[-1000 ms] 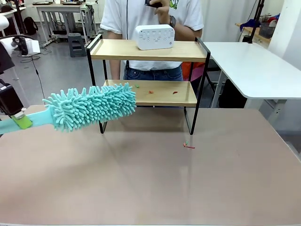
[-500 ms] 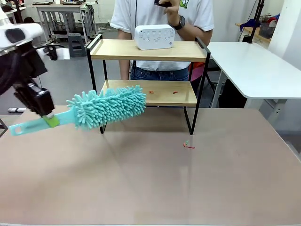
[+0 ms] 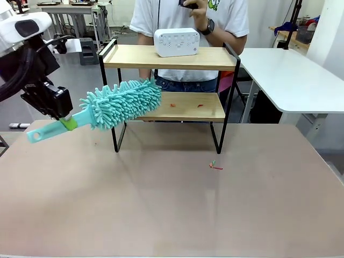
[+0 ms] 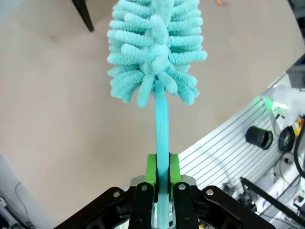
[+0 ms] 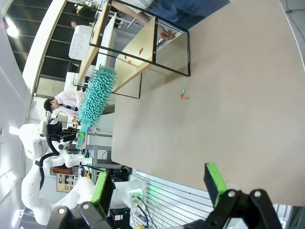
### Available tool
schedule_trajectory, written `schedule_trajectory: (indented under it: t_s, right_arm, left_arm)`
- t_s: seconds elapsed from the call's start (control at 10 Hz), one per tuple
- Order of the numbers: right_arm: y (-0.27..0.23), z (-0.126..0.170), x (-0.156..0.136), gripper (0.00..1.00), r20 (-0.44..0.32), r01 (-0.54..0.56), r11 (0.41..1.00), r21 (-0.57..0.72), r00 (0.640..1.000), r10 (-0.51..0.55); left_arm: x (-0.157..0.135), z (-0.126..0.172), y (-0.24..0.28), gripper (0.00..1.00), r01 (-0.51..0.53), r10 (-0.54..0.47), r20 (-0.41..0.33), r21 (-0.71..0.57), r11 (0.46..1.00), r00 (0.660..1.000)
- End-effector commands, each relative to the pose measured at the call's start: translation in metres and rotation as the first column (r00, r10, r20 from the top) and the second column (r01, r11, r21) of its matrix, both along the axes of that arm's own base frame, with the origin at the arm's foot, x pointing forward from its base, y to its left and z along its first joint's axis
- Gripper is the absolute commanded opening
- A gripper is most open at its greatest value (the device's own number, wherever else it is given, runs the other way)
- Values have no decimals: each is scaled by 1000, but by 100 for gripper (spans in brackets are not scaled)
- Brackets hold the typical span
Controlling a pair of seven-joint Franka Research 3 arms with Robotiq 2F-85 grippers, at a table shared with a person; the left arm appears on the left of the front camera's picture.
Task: Clean the shelf.
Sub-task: Clean the remaining tier of the Shelf with the Duster once objects are removed.
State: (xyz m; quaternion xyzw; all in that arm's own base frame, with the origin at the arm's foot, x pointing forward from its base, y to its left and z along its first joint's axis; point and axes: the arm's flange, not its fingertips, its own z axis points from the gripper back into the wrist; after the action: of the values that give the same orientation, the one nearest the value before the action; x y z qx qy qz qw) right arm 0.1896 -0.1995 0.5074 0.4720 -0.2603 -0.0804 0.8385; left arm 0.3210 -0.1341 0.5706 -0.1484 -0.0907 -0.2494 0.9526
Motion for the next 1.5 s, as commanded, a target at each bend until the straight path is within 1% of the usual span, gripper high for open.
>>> schedule_trajectory:
  t_s: [0.0, 0.2, 0.3, 0.4, 0.6, 0.7, 1.1, 1.3, 1.4]
  right_arm:
    - [0, 2, 2, 100, 33, -6, 1000, 6, 999, 6]
    - [0, 2, 2, 100, 33, -6, 1000, 6, 999, 6]
    - [0, 2, 2, 100, 33, -6, 1000, 6, 999, 6]
    - [0, 2, 2, 100, 33, -6, 1000, 6, 999, 6]
    - [0, 2, 2, 100, 33, -6, 1000, 6, 999, 6]
    - [0, 2, 2, 100, 33, -6, 1000, 6, 999, 6]
    - [0, 2, 2, 100, 33, -6, 1000, 6, 999, 6]
    - [0, 2, 2, 100, 33, -6, 1000, 6, 999, 6]
    - [0, 2, 2, 100, 33, -6, 1000, 6, 999, 6]
  left_arm:
    - [11, -5, -15, 12, -93, 92, 41, 11, 996, 995]
    - [25, -8, -24, 12, -171, 169, 75, 20, 985, 983]
    - [37, -12, -31, 12, -194, 191, 52, 56, 979, 980]
    - [47, -16, -35, 12, -218, 215, 49, 74, 973, 975]
    - [64, -20, -45, 12, -277, 270, 84, 93, 956, 959]
    - [72, -23, -53, 12, -282, 273, 93, 102, 954, 958]
    - [85, -32, -76, 12, -214, 208, 57, 129, 968, 977]
    - [87, -32, -98, 12, -167, 160, 72, 113, 979, 985]
    - [88, -32, -108, 12, -131, 124, 62, 112, 985, 990]
